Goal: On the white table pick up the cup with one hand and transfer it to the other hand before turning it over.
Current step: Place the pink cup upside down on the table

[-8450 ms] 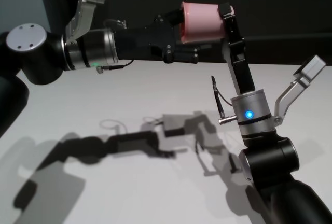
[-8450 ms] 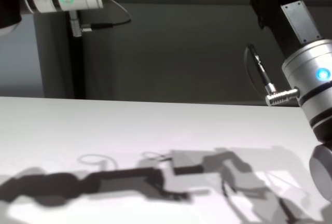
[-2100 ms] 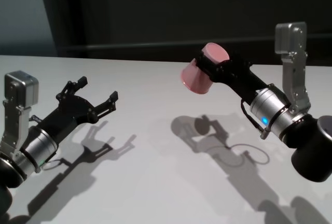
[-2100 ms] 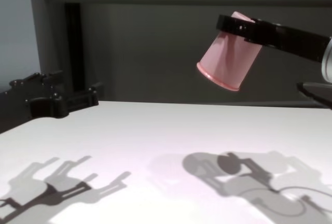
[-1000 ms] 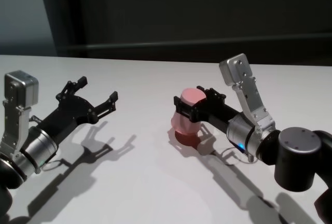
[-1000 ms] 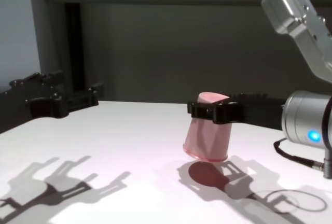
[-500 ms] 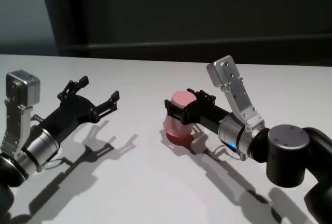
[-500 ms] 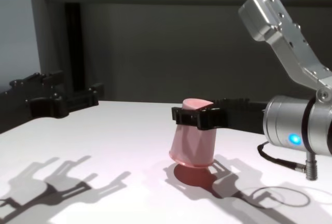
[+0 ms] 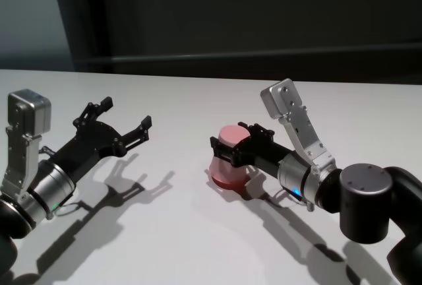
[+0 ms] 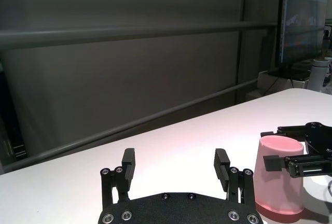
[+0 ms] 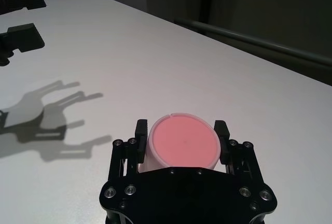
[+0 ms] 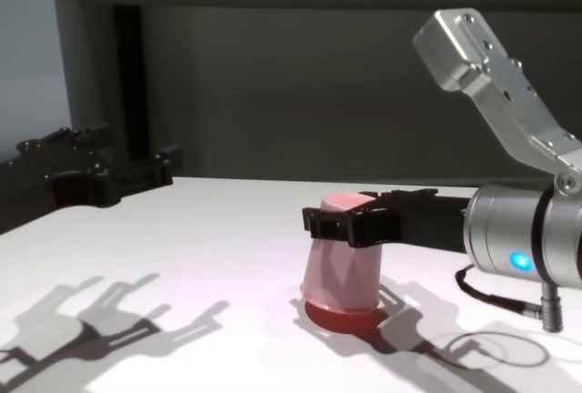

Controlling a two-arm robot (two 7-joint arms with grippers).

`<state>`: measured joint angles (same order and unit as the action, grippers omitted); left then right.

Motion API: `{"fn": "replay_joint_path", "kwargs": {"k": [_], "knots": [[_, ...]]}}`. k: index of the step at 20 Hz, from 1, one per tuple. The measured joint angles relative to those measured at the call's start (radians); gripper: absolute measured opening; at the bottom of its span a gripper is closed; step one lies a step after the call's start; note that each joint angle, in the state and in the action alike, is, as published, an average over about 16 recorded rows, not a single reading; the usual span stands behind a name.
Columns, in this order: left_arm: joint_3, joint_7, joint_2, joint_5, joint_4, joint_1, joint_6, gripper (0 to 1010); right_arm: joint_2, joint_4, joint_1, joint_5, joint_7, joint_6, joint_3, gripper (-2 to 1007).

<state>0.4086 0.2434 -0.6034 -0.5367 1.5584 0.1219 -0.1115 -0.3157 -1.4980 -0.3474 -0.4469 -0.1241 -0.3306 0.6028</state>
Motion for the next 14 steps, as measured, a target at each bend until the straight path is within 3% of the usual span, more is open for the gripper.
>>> {"fn": "replay_joint_path", "kwargs": {"k": [14], "knots": [[0.0, 0.0, 0.0, 0.0, 0.0, 0.0, 0.0, 1001, 0.005, 0.005, 0.017, 0.021, -0.023, -0.025, -0.016, 759]]}}
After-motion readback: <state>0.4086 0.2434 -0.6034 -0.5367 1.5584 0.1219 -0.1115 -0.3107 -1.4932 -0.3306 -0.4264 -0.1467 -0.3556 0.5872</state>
